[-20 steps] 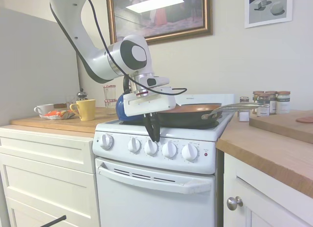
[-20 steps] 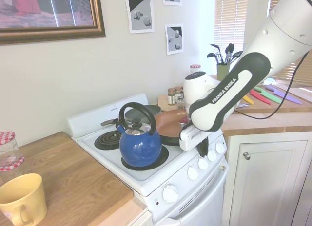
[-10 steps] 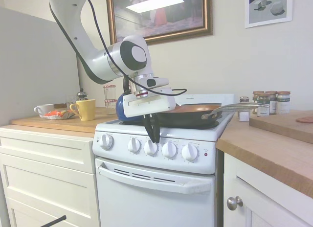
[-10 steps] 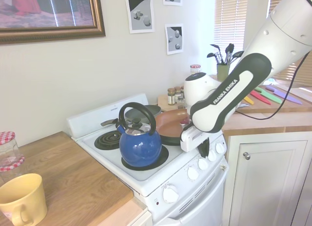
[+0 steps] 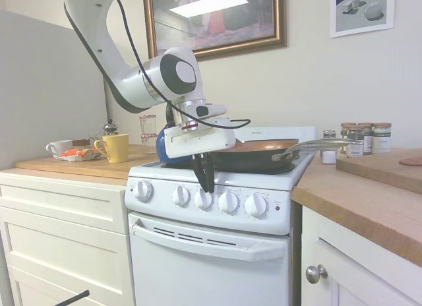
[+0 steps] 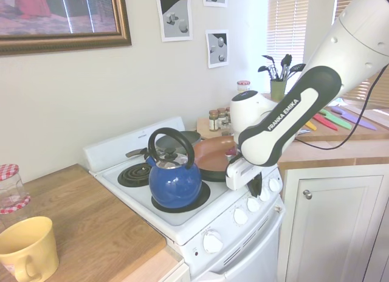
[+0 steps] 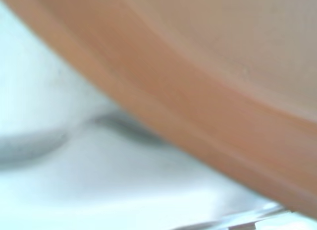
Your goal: Turn on the stove on the top left
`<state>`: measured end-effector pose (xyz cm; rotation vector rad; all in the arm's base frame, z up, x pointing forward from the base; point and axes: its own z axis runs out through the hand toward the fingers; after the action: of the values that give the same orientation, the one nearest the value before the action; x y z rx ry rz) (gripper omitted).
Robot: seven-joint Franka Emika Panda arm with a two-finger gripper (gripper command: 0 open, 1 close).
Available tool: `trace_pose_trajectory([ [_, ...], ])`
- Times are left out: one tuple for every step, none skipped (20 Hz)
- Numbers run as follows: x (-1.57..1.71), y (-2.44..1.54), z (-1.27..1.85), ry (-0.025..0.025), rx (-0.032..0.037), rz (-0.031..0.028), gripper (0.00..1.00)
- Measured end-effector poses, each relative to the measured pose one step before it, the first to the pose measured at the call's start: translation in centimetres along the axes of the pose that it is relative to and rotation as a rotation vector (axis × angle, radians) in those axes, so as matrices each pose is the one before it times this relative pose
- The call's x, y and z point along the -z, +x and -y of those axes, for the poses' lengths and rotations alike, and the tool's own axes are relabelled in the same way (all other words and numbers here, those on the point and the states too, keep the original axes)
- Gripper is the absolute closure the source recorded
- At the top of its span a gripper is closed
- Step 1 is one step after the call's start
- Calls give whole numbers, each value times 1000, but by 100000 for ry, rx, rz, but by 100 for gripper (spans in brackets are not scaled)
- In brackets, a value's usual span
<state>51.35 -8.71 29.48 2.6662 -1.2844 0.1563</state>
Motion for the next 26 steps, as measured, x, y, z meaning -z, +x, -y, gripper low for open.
trace_pose_trajectory([
  [-266, -445, -50, -420, 228, 622, 100],
  [-249, -357, -68, -384, 108, 449, 100],
  [-127, -116, -84, -303, 46, 92, 100],
  [-11, -32, -28, -50, -148, -3, 100],
  [-9, -14, -15, -22, -116, 4, 100],
  [-3, -20, 12, -57, 23, -70, 100],
  [21, -42, 47, -73, 134, -184, 100],
  [43, -48, 56, -31, 97, -198, 100],
  [58, -28, 39, 28, 92, -169, 100],
  [72, -37, 51, 41, 133, -202, 100],
  [104, -55, 77, 78, 131, -245, 100],
  [122, -42, 62, 130, 34, -204, 100],
  [90, -27, 37, 99, -19, -122, 100],
  [44, -25, 25, 37, -41, -83, 100],
  [24, -33, 22, -3, -18, -75, 100],
  [15, -46, 33, -18, 32, -63, 100],
  [9, -47, 35, -16, 22, -48, 100],
  [9, -62, 47, -13, 30, -42, 100],
  [16, -91, 77, -6, 71, -63, 100],
  [39, -130, 128, 29, 95, -99, 100],
  [38, -241, 212, 67, 251, -14, 100],
  [-15, -466, 319, -7, 296, 150, 100],
  [-78, -633, 362, -92, 374, 271, 100],
  [37, -558, 423, 118, 343, 61, 100],
  [10, -484, 339, 23, 270, 104, 100],
  [-95, -365, 146, -174, 28, 240, 100],
])
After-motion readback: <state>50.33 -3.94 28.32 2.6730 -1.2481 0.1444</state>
